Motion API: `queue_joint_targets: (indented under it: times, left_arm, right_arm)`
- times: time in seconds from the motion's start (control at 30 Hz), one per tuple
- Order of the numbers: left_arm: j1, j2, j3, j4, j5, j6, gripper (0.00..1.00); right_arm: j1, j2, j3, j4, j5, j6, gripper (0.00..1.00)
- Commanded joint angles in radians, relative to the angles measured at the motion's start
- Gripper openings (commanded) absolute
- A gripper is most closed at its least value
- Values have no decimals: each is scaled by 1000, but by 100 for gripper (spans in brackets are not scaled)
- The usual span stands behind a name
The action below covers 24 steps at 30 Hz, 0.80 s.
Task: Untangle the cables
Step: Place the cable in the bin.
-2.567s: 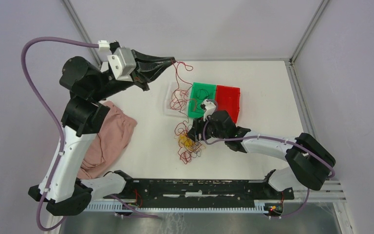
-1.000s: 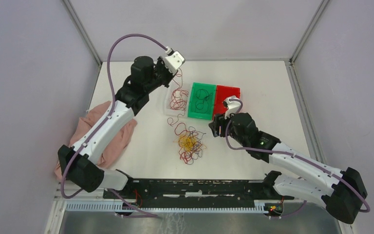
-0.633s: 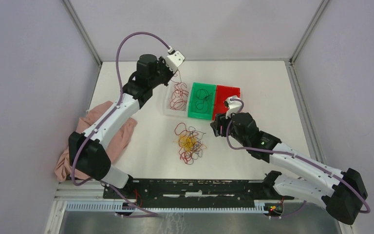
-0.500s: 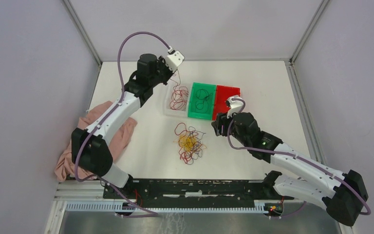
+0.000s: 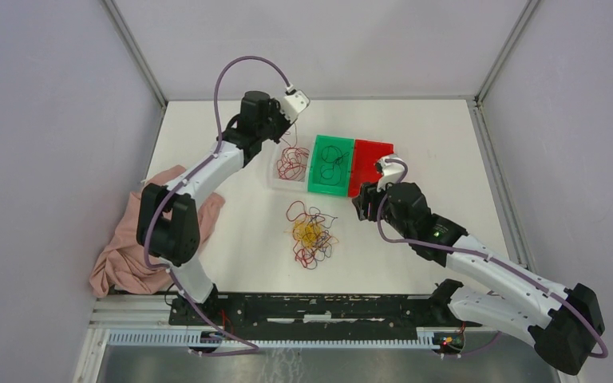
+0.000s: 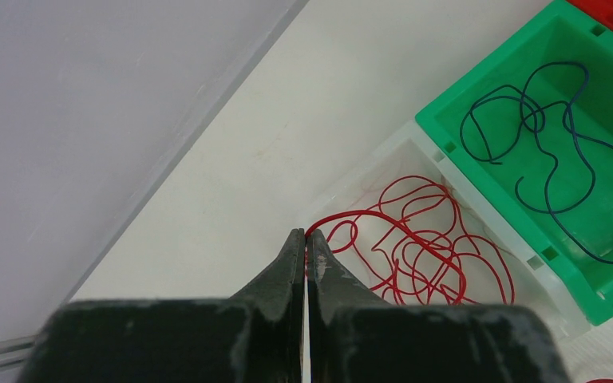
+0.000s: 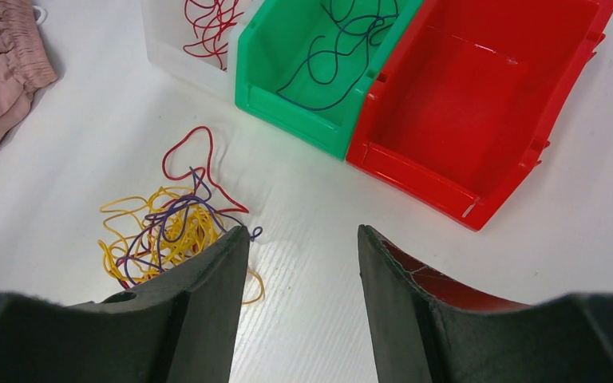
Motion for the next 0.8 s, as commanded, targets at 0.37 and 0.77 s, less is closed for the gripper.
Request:
queue_joint_targets:
  times: [0.37,0.77]
  left_arm:
    - [-25,122,56,34,34,23,3]
    - [-39,230,74,-10,-33,67,12]
  right_arm:
    - [-25,28,52,37,-28,-7,58]
    - [-42,56,79,36,-53,-3,58]
